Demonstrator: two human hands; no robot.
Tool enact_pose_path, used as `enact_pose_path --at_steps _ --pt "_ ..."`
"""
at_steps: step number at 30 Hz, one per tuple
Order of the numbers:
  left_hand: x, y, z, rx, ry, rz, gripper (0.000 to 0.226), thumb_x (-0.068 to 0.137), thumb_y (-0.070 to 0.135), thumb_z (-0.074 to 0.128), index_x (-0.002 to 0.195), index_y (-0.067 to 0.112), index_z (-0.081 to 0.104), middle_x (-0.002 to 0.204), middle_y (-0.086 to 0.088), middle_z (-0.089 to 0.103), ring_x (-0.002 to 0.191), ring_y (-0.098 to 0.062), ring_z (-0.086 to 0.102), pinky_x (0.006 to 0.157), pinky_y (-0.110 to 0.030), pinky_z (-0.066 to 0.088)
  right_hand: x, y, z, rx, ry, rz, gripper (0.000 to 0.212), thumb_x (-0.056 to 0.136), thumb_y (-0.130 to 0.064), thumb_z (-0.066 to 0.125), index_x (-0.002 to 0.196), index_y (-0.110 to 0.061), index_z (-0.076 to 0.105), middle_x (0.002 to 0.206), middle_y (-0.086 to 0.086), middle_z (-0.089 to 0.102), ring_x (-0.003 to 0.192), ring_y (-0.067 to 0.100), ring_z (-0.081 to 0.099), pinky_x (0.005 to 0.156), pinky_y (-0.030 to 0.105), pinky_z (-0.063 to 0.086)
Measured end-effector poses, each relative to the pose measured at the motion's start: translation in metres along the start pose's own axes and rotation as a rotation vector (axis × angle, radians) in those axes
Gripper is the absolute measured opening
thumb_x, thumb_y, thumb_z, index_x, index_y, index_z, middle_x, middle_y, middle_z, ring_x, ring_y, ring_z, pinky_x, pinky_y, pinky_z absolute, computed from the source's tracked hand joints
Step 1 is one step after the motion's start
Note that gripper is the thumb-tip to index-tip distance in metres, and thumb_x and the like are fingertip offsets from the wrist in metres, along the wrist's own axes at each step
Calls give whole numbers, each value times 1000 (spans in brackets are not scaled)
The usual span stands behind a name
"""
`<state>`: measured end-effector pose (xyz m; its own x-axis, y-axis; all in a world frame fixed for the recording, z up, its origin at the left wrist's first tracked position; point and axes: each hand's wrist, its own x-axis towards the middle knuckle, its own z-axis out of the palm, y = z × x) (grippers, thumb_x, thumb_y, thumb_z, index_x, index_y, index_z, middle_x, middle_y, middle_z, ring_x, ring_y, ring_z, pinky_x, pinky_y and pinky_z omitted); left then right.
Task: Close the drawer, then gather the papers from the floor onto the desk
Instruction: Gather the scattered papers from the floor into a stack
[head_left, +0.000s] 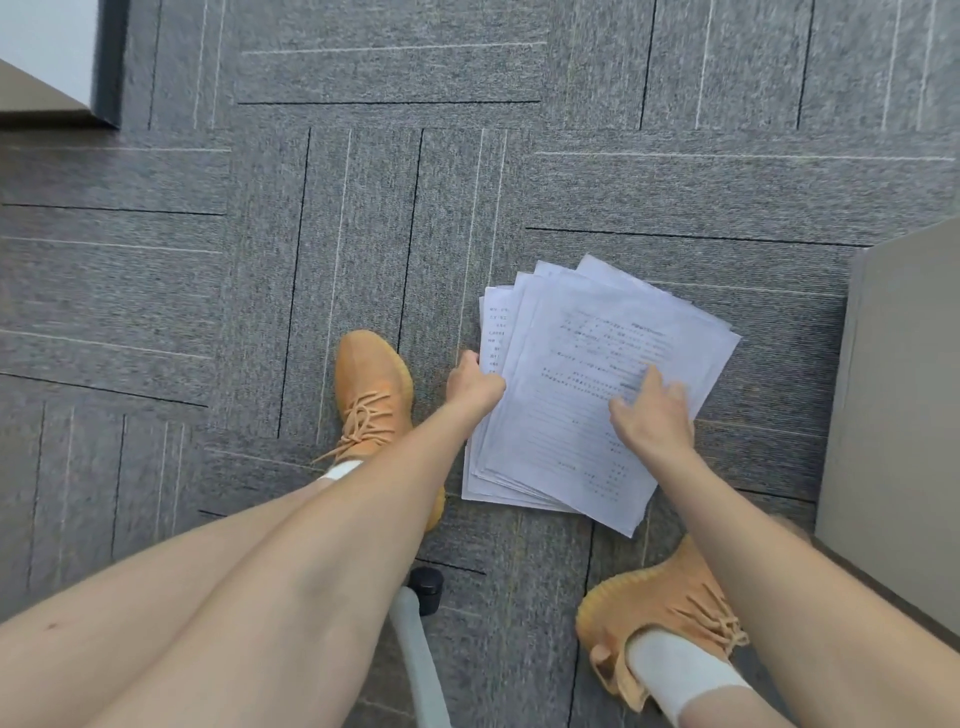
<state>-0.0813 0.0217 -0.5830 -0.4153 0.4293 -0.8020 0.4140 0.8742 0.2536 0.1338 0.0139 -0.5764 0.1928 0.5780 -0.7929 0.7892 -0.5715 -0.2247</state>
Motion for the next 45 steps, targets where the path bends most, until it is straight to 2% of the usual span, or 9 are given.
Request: enact_pose_path --at_steps 4,10,17,21,25,29,34,41,45 --pt "0 -1 4 21 51 47 39 81 12 50 119 16 53 120 -11 60 103 -29 57 77 -32 43 3 2 -2 35 125 21 62 94 -35 51 147 -10 30 157 31 21 145 45 23 117 55 27" --pt "-5 2 8 9 63 38 44 80 11 50 124 16 50 123 -15 53 104 -32 57 80 -35 46 4 9 2 50 -21 154 91 93 -42 53 158 -16 -5 161 33 -13 150 49 -4 123 55 2" --pt "-10 1 16 -157 56 -5 51 77 4 52 126 18 45 121 -9 60 105 -28 59 82 -34 49 -3 2 17 55 -49 -126 93 94 -37 57 158 -14 -7 167 18 -11 155 34 -5 125 47 5" --pt "-10 1 14 -193 124 -49 51 74 10 63 123 14 48 121 -10 59 106 -28 59 82 -31 48 -5 5 11 49 63 2 86 95 -34 55 159 -14 0 164 27 -12 153 43 -4 125 50 7" --pt "-8 4 16 -180 49 -73 52 79 7 60 127 12 41 124 -9 60 103 -26 58 80 -31 48 -7 7 13 -20 -52 -5 94 93 -40 54 158 -11 -8 160 34 -17 151 47 -8 125 51 1" --pt "-13 9 23 -207 -49 -77 76 86 7 59 150 10 19 145 -9 47 131 -30 47 106 -33 40 -12 5 19 -36 -98 -88 97 92 -43 56 158 -15 -9 163 28 -15 153 43 -7 124 50 4" --pt "-16 12 28 -213 -124 -62 50 77 1 54 126 10 54 129 -9 63 114 -28 58 99 -38 50 -13 10 11 67 -84 -85 95 91 -42 60 159 -20 -3 168 14 -5 155 35 3 122 52 18" --pt "-19 13 15 -329 -210 -55 52 79 -9 57 128 8 51 127 -10 62 115 -30 59 96 -42 51 -17 22 -5 321 81 -54 78 90 -22 65 155 -11 23 157 15 34 143 33 35 114 46 33" --pt "-22 16 -4 -476 -401 -116 52 82 -16 57 131 2 52 132 -15 63 119 -36 60 95 -47 51 -20 32 -15 360 77 51 74 93 -33 60 155 -11 24 153 18 36 135 36 44 106 50 40"
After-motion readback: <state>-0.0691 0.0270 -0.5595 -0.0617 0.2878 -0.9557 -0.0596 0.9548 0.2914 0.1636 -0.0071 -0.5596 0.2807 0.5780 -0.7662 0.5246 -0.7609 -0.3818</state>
